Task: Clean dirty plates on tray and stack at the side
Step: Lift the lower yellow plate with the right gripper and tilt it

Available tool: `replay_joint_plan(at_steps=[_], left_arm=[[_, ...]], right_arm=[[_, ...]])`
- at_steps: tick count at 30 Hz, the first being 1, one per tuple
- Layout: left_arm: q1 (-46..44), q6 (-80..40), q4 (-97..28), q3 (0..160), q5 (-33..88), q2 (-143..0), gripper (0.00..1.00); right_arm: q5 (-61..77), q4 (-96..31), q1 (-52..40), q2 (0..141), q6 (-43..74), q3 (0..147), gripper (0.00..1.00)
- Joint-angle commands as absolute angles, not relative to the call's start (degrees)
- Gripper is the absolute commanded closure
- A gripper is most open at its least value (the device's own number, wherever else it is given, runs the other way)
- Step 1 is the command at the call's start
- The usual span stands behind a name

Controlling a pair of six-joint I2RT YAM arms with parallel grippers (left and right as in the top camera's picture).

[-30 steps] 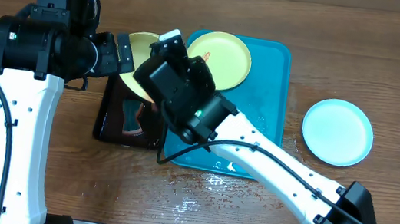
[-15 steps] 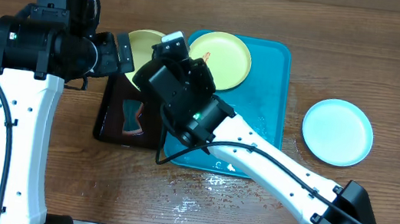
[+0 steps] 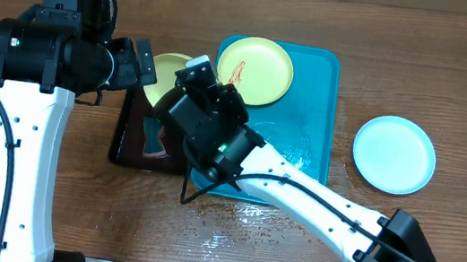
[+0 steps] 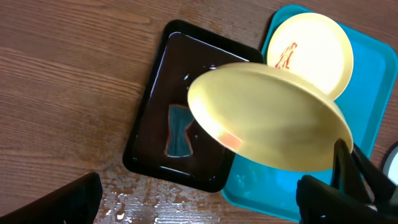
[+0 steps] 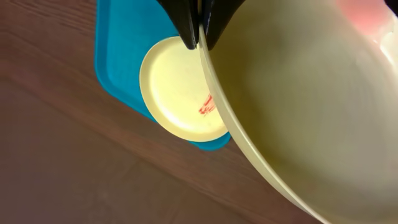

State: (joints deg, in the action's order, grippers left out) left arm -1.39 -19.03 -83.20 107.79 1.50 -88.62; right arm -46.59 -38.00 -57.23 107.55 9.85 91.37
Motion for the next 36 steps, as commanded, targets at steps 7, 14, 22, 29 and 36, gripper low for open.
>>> replay_joint_plan(at_steps=[7, 14, 22, 29, 36], left_arm=[[-1.41, -17.78, -83.35, 108.38, 1.06, -88.92, 0.00], [-1.41, -17.76, -83.35, 108.38, 1.06, -88.92, 0.00], [-1.43, -17.78, -83.35, 108.38, 1.06, -88.92, 0.00], [-1.43, -17.76, -83.35, 108.38, 1.06, -88.92, 0.00], [-1.43, -17.76, -83.35, 108.38, 1.06, -88.92, 0.00]], right_arm=[[-58.06, -38.00, -62.39, 107.50, 10.66, 91.02, 0.96], [-58.04, -37.95, -62.41, 107.50, 10.66, 91.02, 0.96], [-58.06, -37.95, -62.41, 107.50, 10.66, 91.02, 0.96], [-62.11, -36.45, -60.88, 107.50, 10.79, 91.02, 0.96], [-64.40, -36.84, -60.47, 107.50, 10.04, 91.00, 0.96]])
